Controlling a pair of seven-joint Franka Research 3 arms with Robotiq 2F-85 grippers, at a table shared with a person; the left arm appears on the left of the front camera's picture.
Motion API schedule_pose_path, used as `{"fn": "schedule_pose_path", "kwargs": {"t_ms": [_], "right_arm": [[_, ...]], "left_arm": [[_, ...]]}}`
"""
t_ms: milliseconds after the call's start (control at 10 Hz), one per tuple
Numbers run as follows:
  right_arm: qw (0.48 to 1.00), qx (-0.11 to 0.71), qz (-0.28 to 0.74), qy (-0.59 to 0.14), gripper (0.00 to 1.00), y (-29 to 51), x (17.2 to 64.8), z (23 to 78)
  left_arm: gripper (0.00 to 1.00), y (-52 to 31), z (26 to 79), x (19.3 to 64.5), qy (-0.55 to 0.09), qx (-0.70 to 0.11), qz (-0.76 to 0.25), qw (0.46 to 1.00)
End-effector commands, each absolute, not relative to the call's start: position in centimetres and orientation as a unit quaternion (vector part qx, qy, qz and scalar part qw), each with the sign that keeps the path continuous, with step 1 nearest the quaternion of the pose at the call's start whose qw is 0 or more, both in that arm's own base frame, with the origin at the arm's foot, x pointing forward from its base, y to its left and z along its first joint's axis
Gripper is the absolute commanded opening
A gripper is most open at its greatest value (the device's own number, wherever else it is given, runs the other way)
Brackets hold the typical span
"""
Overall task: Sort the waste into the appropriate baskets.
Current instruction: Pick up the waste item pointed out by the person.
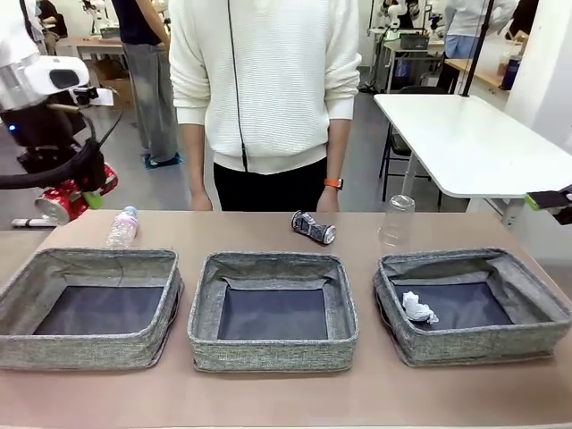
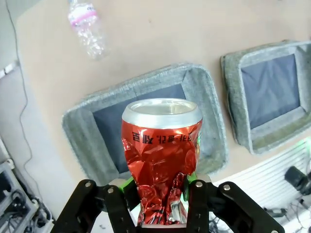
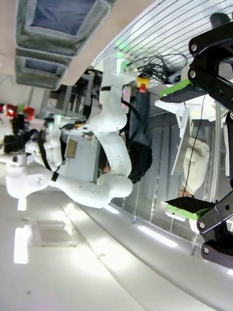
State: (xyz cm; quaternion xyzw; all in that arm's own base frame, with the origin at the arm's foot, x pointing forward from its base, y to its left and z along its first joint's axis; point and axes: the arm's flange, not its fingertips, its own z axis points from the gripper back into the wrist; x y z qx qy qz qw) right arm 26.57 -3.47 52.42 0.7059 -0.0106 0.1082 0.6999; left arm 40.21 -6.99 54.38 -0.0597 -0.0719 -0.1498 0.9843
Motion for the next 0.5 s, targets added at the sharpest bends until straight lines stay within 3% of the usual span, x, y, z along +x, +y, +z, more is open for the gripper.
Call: {"fn": "schedule_pose_path", "kwargs": {"t_ms": [0, 200, 400], "right_arm": [[0.693, 0.713, 0.103, -0.008, 1.00, -3.3, 26.7, 53.2], [0.693, 0.713, 0.103, -0.008, 1.00, -3.3, 26.7, 53.2], [0.693, 0.713, 0.103, -0.008, 1.00, -3.3, 26.7, 53.2]], "left_arm": [[0.27, -7.4, 54.6, 38.8, -0.075, -0.054, -0.153, 0.984], [0.27, -12.3, 57.8, 39.7, -0.045, -0.038, -0.072, 0.996], [0.27, -19.1, 65.5, 39.0, -0.050, -0.093, 0.067, 0.992]]}}
